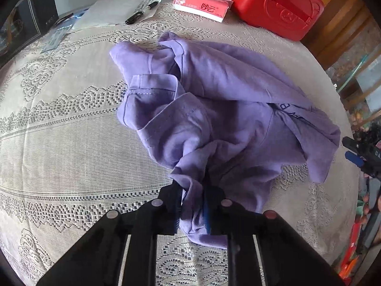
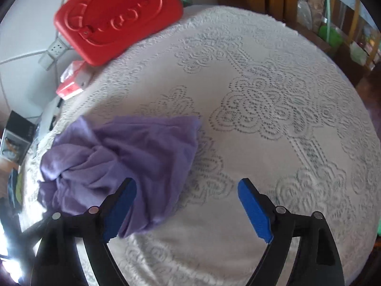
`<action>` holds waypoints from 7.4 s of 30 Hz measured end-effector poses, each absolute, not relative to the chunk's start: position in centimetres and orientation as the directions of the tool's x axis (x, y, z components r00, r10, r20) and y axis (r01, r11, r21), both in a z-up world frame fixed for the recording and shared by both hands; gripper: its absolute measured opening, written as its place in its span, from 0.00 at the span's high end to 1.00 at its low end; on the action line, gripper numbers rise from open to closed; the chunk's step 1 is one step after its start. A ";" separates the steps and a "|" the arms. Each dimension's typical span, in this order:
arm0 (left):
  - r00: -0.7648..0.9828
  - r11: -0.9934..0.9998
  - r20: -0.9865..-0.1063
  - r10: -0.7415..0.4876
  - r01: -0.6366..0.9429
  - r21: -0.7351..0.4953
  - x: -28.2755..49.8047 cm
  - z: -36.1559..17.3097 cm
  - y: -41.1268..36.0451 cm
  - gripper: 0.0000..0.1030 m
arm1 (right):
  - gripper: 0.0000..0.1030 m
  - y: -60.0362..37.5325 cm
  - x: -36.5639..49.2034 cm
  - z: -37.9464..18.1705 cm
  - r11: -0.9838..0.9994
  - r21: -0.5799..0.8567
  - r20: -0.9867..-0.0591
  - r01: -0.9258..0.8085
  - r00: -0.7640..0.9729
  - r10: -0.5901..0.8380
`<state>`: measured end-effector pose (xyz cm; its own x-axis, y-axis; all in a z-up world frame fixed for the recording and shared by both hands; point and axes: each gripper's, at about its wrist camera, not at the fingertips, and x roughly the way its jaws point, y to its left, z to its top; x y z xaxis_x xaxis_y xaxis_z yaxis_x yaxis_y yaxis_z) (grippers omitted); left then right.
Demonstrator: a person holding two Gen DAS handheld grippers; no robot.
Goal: Fold clothes
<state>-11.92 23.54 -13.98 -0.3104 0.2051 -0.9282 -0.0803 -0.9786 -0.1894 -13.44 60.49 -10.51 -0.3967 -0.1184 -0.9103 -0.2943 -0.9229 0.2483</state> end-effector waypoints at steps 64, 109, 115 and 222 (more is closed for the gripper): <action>-0.844 -0.994 -0.524 0.110 -0.108 -0.034 -23.1 21.0 8.8 0.91 | 0.97 52.8 -12.7 14.5 -0.926 0.369 -0.466 0.082 -0.845 -0.260; -0.374 -0.990 -0.919 0.123 -0.112 -0.087 -9.4 -14.2 5.8 0.66 | 0.17 49.9 3.5 -12.1 -0.933 0.309 -0.919 -0.185 -0.311 -0.242; -0.394 -0.990 -0.909 0.135 -0.094 -0.107 -6.5 -12.1 4.7 0.89 | 0.67 48.3 2.7 -13.6 -0.970 0.187 -0.952 -0.155 -0.272 -0.140; -0.304 -0.978 -0.938 0.168 -0.173 -0.119 -8.4 -8.5 5.2 0.27 | 0.50 51.8 -4.2 -4.8 -0.963 0.248 -0.873 -0.107 -0.456 -0.174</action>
<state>-8.35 5.20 -8.45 -0.3040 0.1676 -0.9378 -0.1731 -0.9777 -0.1186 -4.15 51.85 -4.75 -0.4558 -0.1740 -0.8729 -0.1069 -0.9629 0.2477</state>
